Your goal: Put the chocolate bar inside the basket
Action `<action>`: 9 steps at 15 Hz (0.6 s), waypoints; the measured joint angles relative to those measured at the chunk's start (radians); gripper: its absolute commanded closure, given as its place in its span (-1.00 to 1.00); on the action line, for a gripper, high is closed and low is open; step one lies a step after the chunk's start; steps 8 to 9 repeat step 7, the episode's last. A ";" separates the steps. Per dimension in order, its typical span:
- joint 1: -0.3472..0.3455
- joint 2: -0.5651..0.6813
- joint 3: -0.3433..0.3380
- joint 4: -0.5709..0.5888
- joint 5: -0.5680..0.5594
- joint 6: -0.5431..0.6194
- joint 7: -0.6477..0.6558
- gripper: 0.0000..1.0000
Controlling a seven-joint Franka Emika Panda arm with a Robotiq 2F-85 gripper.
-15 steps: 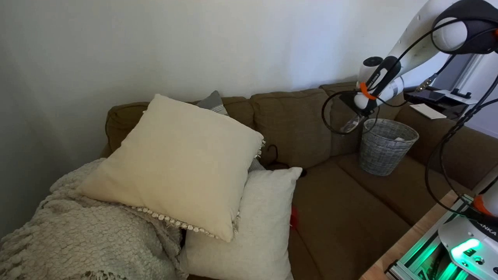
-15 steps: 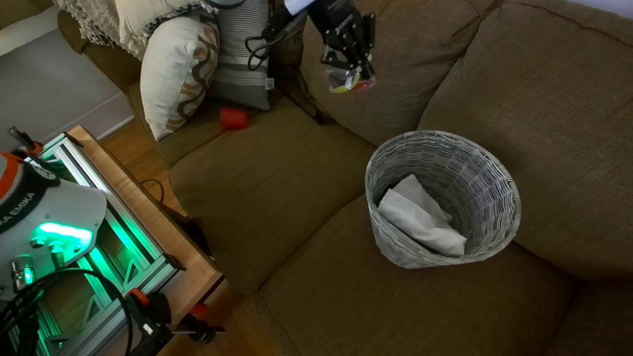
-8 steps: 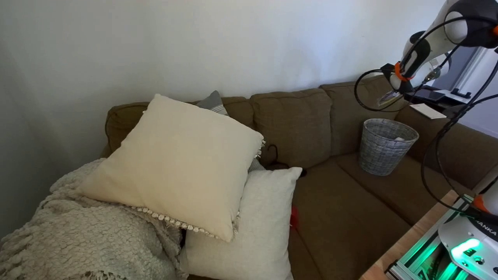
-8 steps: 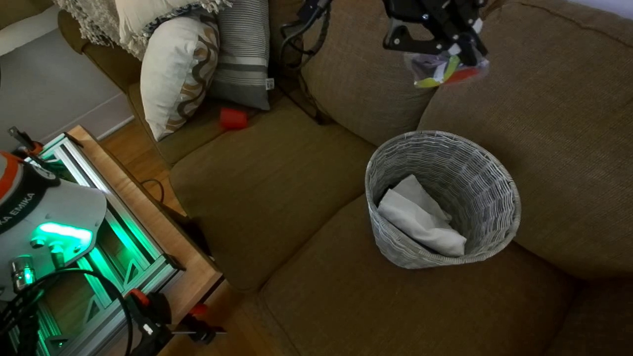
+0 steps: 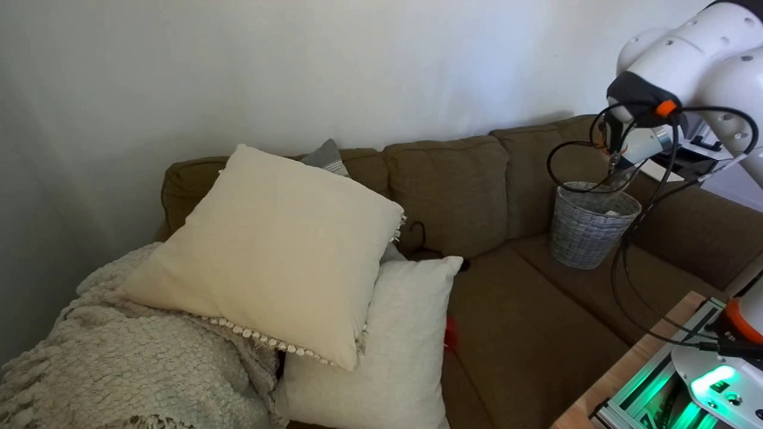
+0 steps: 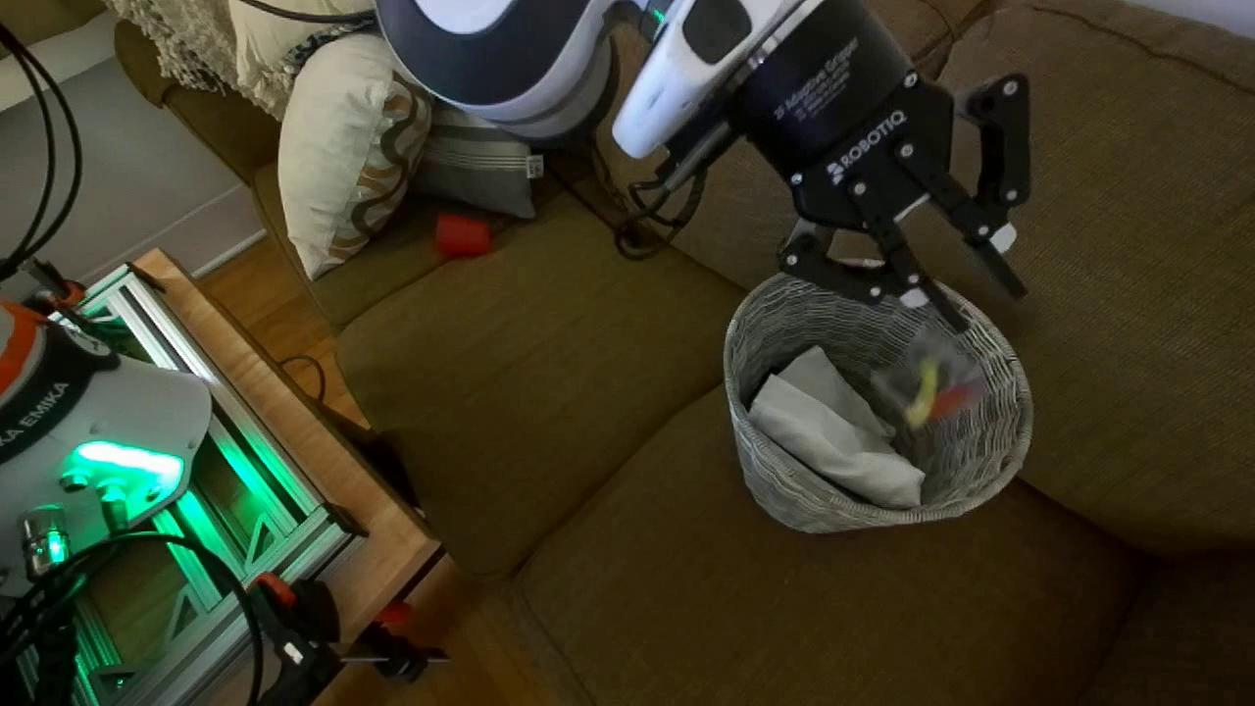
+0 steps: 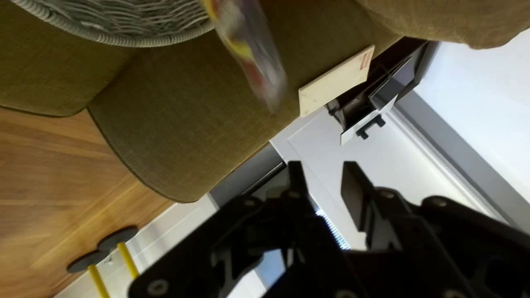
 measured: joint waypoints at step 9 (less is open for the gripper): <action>0.240 0.064 -0.013 -0.068 0.088 -0.093 -0.012 -1.00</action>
